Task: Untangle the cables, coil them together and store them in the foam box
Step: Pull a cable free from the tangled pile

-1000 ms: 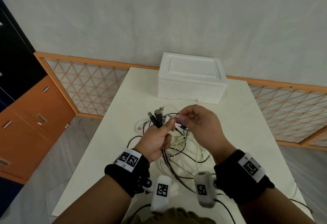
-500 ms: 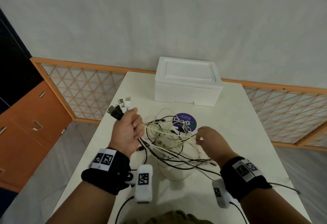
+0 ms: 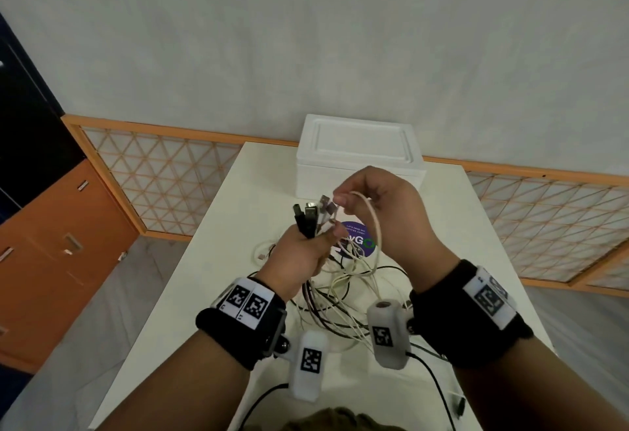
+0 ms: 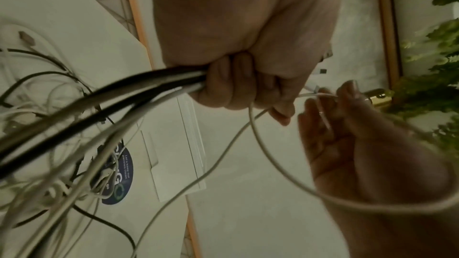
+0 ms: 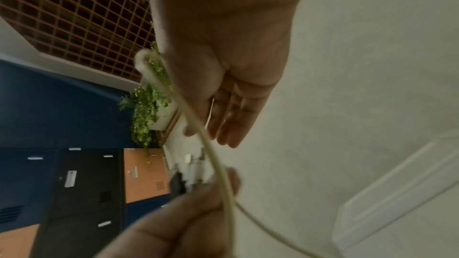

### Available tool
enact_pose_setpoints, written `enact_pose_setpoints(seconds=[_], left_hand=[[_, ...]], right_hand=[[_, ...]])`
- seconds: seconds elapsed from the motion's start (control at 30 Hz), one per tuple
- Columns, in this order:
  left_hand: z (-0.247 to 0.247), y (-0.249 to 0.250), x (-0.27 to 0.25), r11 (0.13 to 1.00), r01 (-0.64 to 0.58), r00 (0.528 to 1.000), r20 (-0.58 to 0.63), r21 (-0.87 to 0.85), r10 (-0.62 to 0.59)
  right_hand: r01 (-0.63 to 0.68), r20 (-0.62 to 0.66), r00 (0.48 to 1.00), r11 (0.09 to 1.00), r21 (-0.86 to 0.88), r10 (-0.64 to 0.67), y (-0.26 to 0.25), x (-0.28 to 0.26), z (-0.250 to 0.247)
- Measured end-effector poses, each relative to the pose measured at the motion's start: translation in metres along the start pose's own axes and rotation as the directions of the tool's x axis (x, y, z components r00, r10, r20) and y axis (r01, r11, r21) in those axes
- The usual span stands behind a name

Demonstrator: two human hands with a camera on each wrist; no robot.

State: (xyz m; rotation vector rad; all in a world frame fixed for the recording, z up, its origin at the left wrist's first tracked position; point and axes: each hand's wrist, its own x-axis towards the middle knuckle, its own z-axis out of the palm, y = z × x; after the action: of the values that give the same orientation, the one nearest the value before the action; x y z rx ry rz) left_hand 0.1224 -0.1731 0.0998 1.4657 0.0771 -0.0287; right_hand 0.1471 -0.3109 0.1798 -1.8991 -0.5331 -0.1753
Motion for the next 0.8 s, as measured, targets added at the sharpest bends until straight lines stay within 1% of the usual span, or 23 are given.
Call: enact_pose_setpoints(seconds=[0.03, 0.07, 0.1, 0.13, 0.17, 0.2, 0.23, 0.27, 0.3, 0.33, 0.37, 0.4, 0.43, 0.47, 0.5, 0.57, 0.6, 0.7, 0.77, 0.8], left_hand=[[-0.002, 0.003, -0.001, 0.998, -0.012, 1.000, -0.023, -0.056, 0.011], [-0.005, 0.006, -0.002, 0.991, -0.011, 0.999, -0.038, -0.134, 0.006], [-0.009, 0.008, -0.002, 0.972, -0.002, 0.999, -0.035, -0.234, -0.007], [-0.013, 0.013, -0.003, 0.949, -0.002, 1.000, -0.024, -0.316, -0.006], [-0.016, 0.017, -0.003, 0.928, -0.015, 1.000, -0.012, -0.372, 0.011], [-0.019, 0.019, -0.003, 0.917, -0.029, 1.000, -0.001, -0.397, 0.032], [-0.021, 0.023, -0.005, 0.910, -0.040, 0.999, 0.008, -0.414, 0.047], [-0.023, 0.024, -0.005, 0.906, -0.054, 0.998, 0.012, -0.419, 0.064], [-0.025, 0.024, -0.006, 0.904, -0.061, 0.997, 0.014, -0.424, 0.074], [-0.027, 0.022, -0.006, 0.904, -0.064, 0.997, 0.008, -0.422, 0.074], [-0.028, 0.020, -0.007, 0.907, -0.056, 0.998, 0.000, -0.418, 0.062], [-0.029, 0.017, -0.008, 0.913, -0.045, 0.999, -0.010, -0.404, 0.045], [-0.029, 0.012, -0.007, 0.928, -0.021, 1.000, -0.014, -0.372, 0.017], [-0.027, 0.007, -0.007, 0.949, 0.012, 1.000, -0.012, -0.316, -0.017], [-0.023, 0.002, -0.008, 0.967, 0.048, 0.999, 0.001, -0.251, -0.049], [-0.011, -0.008, -0.009, 0.987, 0.094, 0.995, 0.049, -0.130, -0.089], [-0.005, -0.014, -0.011, 0.991, 0.111, 0.991, 0.080, -0.076, -0.105], [0.009, -0.018, -0.018, 0.989, 0.129, 0.970, 0.198, 0.077, -0.142], [0.013, -0.021, -0.020, 0.974, 0.136, 0.961, 0.214, 0.181, -0.174], [0.013, -0.023, -0.021, 0.970, 0.131, 0.961, 0.213, 0.203, -0.174]], right_hand=[[-0.003, 0.032, 0.999, 0.997, -0.071, 0.006, 0.007, -0.001, -0.002], [-0.012, 0.117, 0.993, 0.986, -0.165, 0.031, 0.017, -0.002, -0.005], [-0.037, 0.233, 0.968, 0.971, -0.235, 0.093, 0.030, -0.006, -0.006], [-0.085, 0.353, 0.918, 0.959, -0.270, 0.181, 0.044, -0.012, -0.006], [-0.158, 0.444, 0.856, 0.952, -0.261, 0.263, 0.057, -0.020, -0.004], [-0.200, 0.485, 0.817, 0.942, -0.270, 0.313, 0.070, -0.027, -0.001], [-0.184, 0.482, 0.814, 0.931, -0.315, 0.324, 0.080, -0.033, 0.001], [-0.140, 0.462, 0.825, 0.911, -0.388, 0.324, 0.088, -0.036, 0.000], [-0.119, 0.419, 0.841, 0.873, -0.473, 0.342, 0.093, -0.036, -0.003], [-0.124, 0.366, 0.856, 0.832, -0.541, 0.365, 0.094, -0.035, -0.007], [-0.161, 0.316, 0.865, 0.811, -0.562, 0.391, 0.089, -0.033, -0.011], [-0.222, 0.276, 0.874, 0.833, -0.507, 0.401, 0.084, -0.030, -0.016], [-0.283, 0.251, 0.881, 0.872, -0.400, 0.401, 0.075, -0.028, -0.020], [-0.316, 0.224, 0.898, 0.910, -0.270, 0.378, 0.064, -0.026, -0.023], [-0.302, 0.194, 0.924, 0.940, -0.158, 0.329, 0.051, -0.025, -0.025], [-0.208, 0.136, 0.970, 0.978, 0.022, 0.204, 0.026, -0.022, -0.028], [-0.164, 0.117, 0.981, 0.981, 0.103, 0.152, 0.017, -0.021, -0.027], [-0.058, 0.055, 0.997, 0.957, 0.284, 0.044, -0.004, -0.023, -0.021], [0.015, 0.006, 1.000, 0.928, 0.372, -0.019, -0.014, -0.026, -0.020], [0.049, -0.024, 0.999, 0.912, 0.407, -0.043, -0.018, -0.028, -0.021]])
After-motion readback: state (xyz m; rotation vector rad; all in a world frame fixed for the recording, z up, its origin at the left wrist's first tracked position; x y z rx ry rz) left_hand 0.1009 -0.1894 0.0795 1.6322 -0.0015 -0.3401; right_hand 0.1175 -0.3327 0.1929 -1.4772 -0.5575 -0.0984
